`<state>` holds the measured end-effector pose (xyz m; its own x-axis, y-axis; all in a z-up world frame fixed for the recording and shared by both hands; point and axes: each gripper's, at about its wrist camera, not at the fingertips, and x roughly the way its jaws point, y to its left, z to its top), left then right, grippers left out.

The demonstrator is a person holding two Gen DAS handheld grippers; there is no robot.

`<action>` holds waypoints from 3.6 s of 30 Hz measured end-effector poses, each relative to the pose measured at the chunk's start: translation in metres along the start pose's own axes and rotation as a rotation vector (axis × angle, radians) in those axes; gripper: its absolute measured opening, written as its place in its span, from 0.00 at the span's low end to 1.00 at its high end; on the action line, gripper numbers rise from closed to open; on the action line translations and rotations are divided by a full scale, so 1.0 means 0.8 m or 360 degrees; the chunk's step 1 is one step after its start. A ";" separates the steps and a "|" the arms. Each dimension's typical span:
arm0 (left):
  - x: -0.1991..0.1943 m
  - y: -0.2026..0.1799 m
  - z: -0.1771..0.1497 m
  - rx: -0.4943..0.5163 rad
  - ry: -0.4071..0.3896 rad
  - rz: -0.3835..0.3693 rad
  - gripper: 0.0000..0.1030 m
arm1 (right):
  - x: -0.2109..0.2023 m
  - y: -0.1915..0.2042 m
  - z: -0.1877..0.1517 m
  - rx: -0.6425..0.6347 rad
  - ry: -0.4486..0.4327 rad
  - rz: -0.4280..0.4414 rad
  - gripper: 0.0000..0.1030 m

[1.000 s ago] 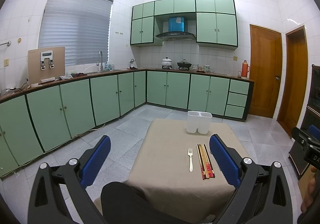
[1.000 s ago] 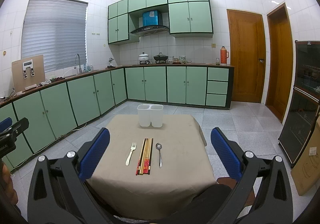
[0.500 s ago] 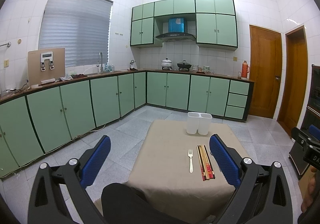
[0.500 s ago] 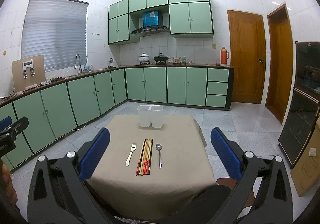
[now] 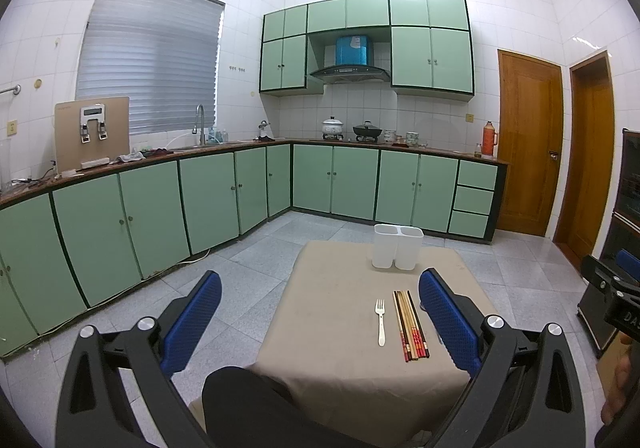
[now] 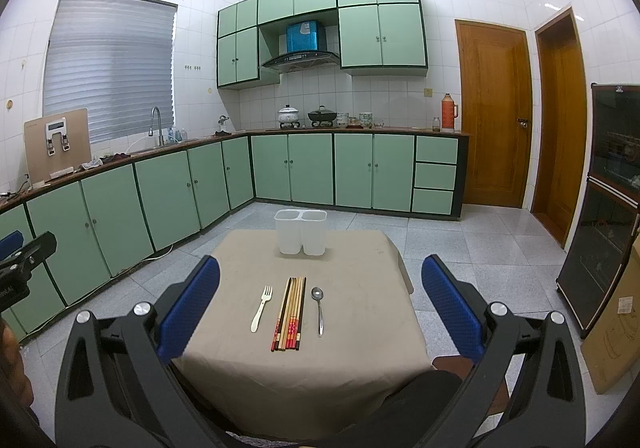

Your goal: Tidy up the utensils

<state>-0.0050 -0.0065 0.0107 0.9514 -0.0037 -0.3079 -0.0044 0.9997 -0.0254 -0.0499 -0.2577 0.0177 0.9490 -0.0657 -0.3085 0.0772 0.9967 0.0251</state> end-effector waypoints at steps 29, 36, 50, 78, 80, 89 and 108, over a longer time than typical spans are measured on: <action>0.307 -0.052 -0.068 0.0020 0.0710 -0.0430 0.94 | 0.313 -0.019 -0.054 -0.0034 0.0779 0.0240 0.58; 0.433 -0.098 -0.115 0.0032 0.0969 -0.0500 0.90 | 0.452 -0.024 -0.113 -0.0042 0.1083 0.0330 0.49; 0.569 -0.144 -0.172 0.0201 0.1197 -0.0428 0.62 | 0.557 -0.037 -0.144 -0.0051 0.1211 0.0374 0.46; 0.584 -0.130 -0.165 0.0242 0.1192 -0.0468 0.23 | 0.593 -0.020 -0.138 -0.0194 0.1317 0.0453 0.26; 0.583 -0.124 -0.160 0.0195 0.1185 -0.0503 0.23 | 0.589 -0.020 -0.135 -0.0186 0.1302 0.0454 0.26; 0.539 -0.110 -0.117 0.0167 0.0948 -0.0533 0.11 | 0.550 -0.022 -0.097 -0.0180 0.1098 0.0483 0.26; 0.595 -0.094 -0.147 0.0163 0.1247 -0.0386 0.14 | 0.523 -0.031 -0.076 -0.0167 0.0976 0.0487 0.26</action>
<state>0.4116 -0.0863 -0.2459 0.4317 -0.1984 -0.8799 0.2376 0.9661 -0.1012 0.3263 -0.3072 -0.1698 0.5767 0.2272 -0.7847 -0.2259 0.9675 0.1141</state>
